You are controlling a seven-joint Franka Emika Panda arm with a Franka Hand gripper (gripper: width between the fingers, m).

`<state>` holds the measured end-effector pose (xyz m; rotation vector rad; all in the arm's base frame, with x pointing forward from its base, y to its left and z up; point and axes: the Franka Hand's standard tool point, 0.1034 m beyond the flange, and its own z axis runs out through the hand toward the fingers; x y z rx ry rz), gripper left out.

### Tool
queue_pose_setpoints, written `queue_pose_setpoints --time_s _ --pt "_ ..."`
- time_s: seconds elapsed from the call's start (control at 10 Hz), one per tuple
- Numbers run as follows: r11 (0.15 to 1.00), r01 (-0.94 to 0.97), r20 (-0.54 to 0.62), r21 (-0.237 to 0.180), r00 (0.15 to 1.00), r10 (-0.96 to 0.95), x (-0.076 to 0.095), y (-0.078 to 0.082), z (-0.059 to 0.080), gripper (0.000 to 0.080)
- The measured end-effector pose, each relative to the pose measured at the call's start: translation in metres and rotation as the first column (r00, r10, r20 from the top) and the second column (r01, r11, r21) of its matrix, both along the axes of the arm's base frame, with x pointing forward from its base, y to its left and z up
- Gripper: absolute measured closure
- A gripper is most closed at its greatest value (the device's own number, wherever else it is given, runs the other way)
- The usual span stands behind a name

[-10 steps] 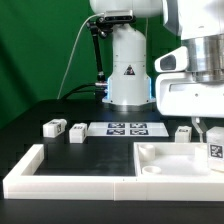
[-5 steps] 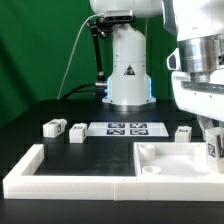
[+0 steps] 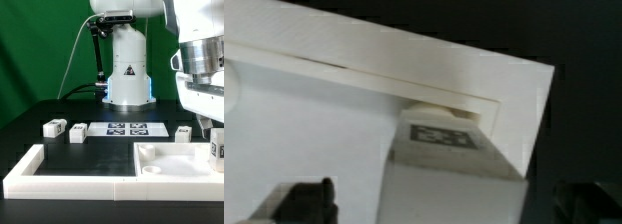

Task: Assemble one leg

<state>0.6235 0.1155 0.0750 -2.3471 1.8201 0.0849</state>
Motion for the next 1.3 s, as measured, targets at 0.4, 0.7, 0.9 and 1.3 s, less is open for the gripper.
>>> queue_pose_setpoints --time_s 0.4,0.7,0.9,1.3 --pt "0.853 -0.521 0.014 -0.043 0.853 0.521 -0.0015 0.0066 0.0047 0.0151" --pt "0.568 -0.815 0.016 -0.112 0.57 0.822 -0.0007 0.0063 0.0054 0.0151" --pt "0.366 -0.919 -0.008 -0.147 0.371 0.928 -0.0011 0.0062 0.0049 0.0151" --pt "0.139 -0.975 -0.007 -0.172 0.142 0.99 -0.0007 0.005 0.0034 0.0151"
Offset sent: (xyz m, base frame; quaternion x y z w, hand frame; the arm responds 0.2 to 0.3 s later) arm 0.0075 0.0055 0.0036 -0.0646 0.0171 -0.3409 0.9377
